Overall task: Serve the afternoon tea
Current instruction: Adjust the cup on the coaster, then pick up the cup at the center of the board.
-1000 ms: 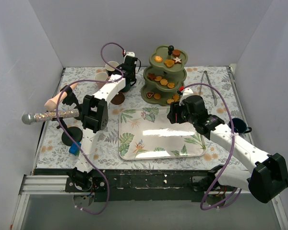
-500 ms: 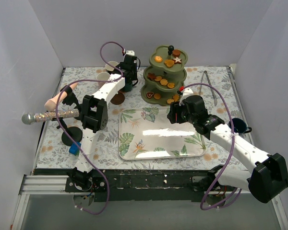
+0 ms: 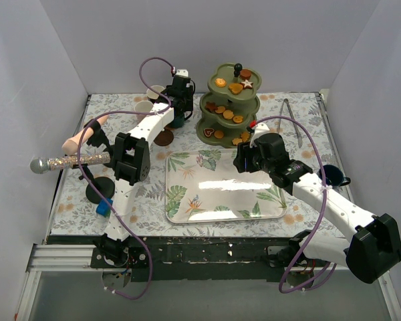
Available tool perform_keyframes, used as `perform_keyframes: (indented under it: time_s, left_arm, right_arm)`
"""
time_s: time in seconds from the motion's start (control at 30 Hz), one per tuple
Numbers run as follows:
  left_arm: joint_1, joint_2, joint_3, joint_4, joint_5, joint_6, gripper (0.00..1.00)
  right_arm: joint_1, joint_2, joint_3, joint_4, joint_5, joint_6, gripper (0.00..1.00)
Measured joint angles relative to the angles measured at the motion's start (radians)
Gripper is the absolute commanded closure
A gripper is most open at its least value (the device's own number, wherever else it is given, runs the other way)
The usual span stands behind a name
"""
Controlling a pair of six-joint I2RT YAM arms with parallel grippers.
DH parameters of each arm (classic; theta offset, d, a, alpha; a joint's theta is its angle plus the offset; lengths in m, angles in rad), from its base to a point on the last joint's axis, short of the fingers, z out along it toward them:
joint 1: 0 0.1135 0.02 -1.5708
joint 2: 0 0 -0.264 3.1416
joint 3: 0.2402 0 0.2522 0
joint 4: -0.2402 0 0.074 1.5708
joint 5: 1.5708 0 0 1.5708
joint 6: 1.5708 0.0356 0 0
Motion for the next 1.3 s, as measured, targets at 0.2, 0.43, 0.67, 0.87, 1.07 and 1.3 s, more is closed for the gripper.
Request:
perform_keyframes:
  time_s: [0.2,0.43,0.67,0.87,1.07,1.3]
  left_arm:
    - [-0.001,-0.055,-0.057,0.057,0.052,0.024,0.37]
    - [-0.002,-0.24,-0.175,0.139,0.104,0.056,0.19]
    - [0.01,-0.536,-0.458,0.223,0.134,0.086,0.02]
    - [0.093,-0.753,-0.796,0.303,0.159,0.084,0.02]
    - [0.165,-0.838,-0.996,0.356,0.164,0.074,0.02]
    - [0.162,-0.873,-1.063,0.38,0.164,0.074,0.02]
  right_arm:
    - [-0.014,-0.006,0.026,-0.043,0.036,-0.019,0.35]
    - [-0.13,-0.063,0.071,-0.081,0.024,-0.034,0.34]
    - [-0.418,-0.094,0.071,-0.154,0.034,-0.079,0.29]
    - [-0.577,-0.069,0.064,-0.193,0.134,-0.11,0.32]
    - [-0.624,0.003,0.044,-0.234,0.23,-0.132,0.34]
    - [-0.647,-0.029,-0.028,-0.251,0.312,-0.137,0.36]
